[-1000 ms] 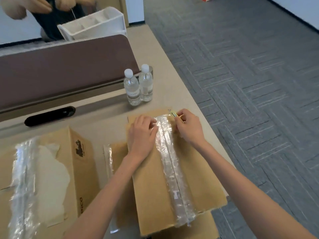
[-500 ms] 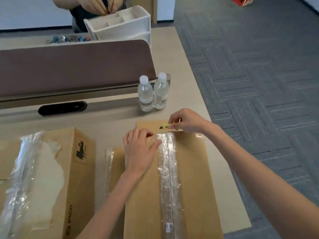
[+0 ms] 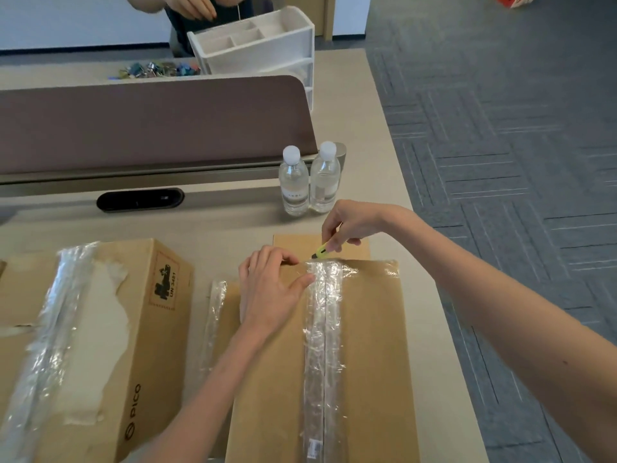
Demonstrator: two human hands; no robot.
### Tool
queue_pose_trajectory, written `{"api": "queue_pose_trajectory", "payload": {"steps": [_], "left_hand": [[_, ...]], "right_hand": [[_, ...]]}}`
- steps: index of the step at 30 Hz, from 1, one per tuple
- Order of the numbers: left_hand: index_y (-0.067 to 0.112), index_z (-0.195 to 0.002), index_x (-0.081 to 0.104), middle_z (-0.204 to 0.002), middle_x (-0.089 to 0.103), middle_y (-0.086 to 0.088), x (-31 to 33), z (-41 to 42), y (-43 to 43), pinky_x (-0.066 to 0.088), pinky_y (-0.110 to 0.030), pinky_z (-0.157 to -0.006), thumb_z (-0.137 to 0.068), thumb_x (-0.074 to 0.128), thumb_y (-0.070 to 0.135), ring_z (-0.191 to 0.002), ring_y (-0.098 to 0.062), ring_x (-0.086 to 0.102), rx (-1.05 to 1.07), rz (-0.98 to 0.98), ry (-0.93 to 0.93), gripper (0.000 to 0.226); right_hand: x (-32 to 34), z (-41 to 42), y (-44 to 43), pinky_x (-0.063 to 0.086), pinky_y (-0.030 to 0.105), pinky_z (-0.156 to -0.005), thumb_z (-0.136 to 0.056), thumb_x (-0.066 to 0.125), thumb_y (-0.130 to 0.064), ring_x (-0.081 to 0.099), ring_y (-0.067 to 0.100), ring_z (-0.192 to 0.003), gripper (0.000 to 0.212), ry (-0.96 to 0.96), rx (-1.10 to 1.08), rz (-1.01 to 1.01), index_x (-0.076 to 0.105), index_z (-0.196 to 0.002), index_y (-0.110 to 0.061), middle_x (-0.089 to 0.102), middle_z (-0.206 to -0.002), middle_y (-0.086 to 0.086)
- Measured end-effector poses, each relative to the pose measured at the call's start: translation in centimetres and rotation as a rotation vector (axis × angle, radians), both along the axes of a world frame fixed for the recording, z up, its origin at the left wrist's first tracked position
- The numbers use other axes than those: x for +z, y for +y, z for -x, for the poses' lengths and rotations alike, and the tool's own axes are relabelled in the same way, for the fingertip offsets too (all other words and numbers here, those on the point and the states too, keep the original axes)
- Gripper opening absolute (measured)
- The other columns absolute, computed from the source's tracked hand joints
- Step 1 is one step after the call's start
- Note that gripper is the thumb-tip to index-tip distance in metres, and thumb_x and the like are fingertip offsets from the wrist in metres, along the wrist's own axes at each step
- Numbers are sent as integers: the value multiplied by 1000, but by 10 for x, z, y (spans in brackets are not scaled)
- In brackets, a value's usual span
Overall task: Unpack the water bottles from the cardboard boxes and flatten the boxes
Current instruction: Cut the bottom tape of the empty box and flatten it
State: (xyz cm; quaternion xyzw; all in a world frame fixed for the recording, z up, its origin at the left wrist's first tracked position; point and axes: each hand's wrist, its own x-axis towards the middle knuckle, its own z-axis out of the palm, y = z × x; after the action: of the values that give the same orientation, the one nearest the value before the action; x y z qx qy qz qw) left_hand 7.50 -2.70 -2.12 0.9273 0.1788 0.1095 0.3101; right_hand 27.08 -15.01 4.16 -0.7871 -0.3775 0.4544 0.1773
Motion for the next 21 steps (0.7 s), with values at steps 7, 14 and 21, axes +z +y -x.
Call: {"api": "queue_pose_trajectory", "payload": {"steps": [7, 14, 21], "left_hand": [[33, -95, 54, -98, 50, 19, 0, 0, 0, 34, -37, -102, -79, 68, 60, -98, -3, 44, -12, 5, -3, 35], [33, -96, 52, -98, 49, 19, 0, 0, 1, 35, -37, -102, -80, 55, 69, -97, -4, 47, -25, 2, 4, 40], [31, -96, 54, -98, 50, 19, -3, 1, 1, 33, -36, -102, -81, 68, 57, -99, -5, 48, -12, -16, 8, 33]], "right_hand": [[9, -7, 19, 37, 22, -51, -84, 72, -13, 42, 11, -44, 15, 53, 98, 109, 72, -70, -18, 66, -64, -2], [11, -14, 18, 37, 20, -50, -88, 68, -10, 40, 4, -38, 14, 77, 141, 143, 75, -77, -15, 65, -65, 4], [16, -16, 20, 36, 22, -53, -89, 67, -10, 41, 2, -37, 21, 54, 217, 166, 73, -71, -20, 63, -66, 5]]}}
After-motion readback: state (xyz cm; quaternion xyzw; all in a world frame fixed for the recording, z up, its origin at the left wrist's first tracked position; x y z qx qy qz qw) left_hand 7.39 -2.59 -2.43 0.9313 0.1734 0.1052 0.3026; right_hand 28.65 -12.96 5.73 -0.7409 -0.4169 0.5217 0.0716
